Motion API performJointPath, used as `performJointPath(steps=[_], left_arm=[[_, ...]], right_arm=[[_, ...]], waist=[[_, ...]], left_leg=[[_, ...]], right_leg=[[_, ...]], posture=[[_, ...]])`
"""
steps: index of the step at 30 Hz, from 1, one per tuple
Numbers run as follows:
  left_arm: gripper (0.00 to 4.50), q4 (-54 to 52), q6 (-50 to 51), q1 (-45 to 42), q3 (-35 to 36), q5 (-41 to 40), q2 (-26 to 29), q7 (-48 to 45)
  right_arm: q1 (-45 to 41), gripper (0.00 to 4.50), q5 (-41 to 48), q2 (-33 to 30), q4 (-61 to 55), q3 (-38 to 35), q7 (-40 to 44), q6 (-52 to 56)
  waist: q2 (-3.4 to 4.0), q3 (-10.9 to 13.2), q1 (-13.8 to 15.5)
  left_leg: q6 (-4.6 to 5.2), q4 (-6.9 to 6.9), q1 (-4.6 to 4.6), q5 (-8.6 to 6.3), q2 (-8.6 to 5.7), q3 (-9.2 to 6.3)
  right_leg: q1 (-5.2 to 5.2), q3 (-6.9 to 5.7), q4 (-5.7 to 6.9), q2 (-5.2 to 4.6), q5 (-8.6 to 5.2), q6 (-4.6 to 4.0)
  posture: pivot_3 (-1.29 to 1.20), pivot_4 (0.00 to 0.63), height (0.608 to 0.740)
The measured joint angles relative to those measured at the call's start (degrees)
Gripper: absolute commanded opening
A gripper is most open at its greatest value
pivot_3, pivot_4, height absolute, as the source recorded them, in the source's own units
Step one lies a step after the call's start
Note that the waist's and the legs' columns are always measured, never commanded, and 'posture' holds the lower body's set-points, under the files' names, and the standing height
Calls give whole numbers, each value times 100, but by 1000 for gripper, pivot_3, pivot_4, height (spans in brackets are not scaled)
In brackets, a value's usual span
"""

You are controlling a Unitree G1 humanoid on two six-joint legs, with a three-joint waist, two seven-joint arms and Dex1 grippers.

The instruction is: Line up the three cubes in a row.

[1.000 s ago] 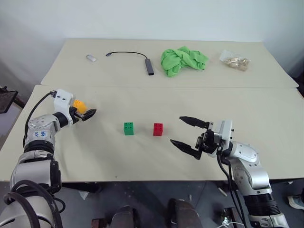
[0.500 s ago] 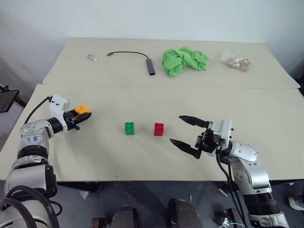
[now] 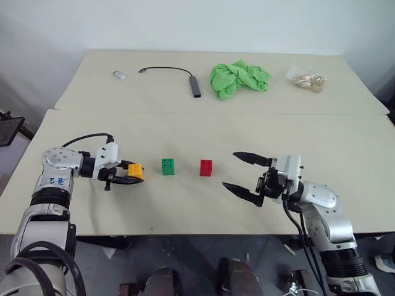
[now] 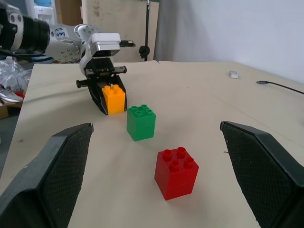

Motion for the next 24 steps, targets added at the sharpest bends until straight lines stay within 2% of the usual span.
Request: performJointPath(steps=[8,10,17,20,24], left_arm=[[1531,498,-353,-255,-29,199,39,140],[2268,577,-387,-286,-29,225,31,225],[4350,679,-353,-341,52,252,69,559],[4453,629,-132,-103,283,78,397,451],[4453,-85,436,714,779,-444,971,124]], right_arm=[[181,4500,46,-154,-105,-10,9,110],[182,4500,53,-190,-139,-10,13,162],[176,4500,112,-242,-155,-9,157,262],[119,4500,129,-388,-102,-13,359,290],[-331,4500,122,-771,255,-19,845,300]], waist=[[0,0,-4],[0,0,-2],[0,0,-4],[0,0,-43],[4,3,-90]], left_leg=[[1,3,1,-1,0,-1],[1,5,1,-1,0,-2],[2,7,0,-1,0,-3],[2,0,0,-1,2,0],[2,-2,0,-1,3,0]], right_leg=[[0,1,3,-1,0,0],[1,1,5,0,0,0],[1,0,5,-1,0,0],[-6,2,5,0,0,0],[-10,5,9,-1,0,0]], posture=[[0,150,740],[0,150,740],[0,150,740],[0,150,740],[0,150,740]])
